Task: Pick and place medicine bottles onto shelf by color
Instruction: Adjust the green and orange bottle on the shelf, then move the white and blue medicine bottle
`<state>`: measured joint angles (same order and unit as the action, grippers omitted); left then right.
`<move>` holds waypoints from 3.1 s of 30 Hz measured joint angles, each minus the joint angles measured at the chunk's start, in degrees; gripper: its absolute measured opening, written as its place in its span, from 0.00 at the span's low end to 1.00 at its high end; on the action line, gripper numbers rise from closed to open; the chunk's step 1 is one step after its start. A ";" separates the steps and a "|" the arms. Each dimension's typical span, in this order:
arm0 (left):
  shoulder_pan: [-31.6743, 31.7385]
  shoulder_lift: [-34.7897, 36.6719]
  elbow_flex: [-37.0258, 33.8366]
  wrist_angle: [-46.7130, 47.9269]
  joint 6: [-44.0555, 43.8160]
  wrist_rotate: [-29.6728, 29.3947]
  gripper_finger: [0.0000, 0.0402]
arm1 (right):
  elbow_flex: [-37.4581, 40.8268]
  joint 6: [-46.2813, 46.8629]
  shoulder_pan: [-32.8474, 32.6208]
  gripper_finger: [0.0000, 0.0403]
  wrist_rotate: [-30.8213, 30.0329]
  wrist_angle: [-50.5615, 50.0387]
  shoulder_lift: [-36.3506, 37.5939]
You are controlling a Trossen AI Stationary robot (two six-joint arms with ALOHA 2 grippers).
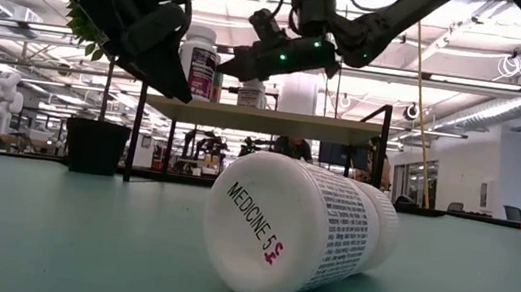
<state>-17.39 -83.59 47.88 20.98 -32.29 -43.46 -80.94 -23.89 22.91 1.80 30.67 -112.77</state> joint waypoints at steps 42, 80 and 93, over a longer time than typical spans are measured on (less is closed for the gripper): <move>-0.26 0.00 0.00 4.36 -2.24 4.65 0.69 | 42.48 11.74 -8.78 0.14 2.54 -0.66 39.14; -25.58 3.32 13.94 36.24 -24.00 31.71 0.69 | 48.69 23.79 -30.30 0.32 -0.70 26.05 20.61; -42.69 3.23 14.23 39.39 -49.51 35.71 0.69 | 48.69 24.37 -32.41 0.32 -2.29 25.22 20.70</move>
<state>-60.08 -80.36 62.11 60.38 -81.80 -7.75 -32.25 0.49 -9.50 -0.48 55.90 -92.07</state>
